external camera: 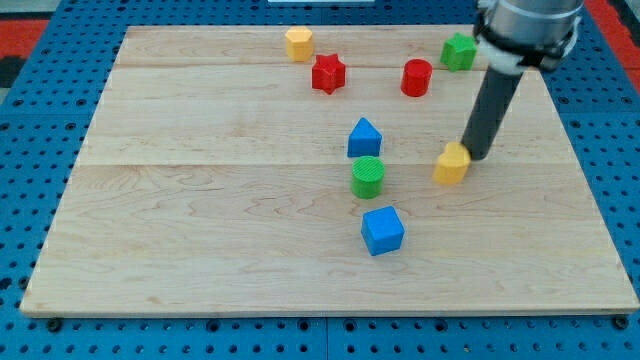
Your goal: Move the yellow heart towards right
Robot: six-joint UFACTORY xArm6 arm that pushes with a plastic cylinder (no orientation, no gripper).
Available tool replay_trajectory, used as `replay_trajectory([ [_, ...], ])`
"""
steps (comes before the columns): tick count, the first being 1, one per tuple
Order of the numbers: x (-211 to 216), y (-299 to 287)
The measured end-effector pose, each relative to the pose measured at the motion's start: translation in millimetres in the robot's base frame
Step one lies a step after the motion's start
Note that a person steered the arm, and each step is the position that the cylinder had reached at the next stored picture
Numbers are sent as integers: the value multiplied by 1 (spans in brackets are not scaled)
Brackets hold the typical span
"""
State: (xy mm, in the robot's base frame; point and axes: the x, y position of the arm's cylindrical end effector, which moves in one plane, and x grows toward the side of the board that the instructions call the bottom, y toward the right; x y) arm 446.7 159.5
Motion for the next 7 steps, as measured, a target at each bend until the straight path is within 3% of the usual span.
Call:
replay_trajectory([
  [2, -45, -43],
  [3, -1, -67],
  [4, 51, -38],
  [7, 54, -26],
])
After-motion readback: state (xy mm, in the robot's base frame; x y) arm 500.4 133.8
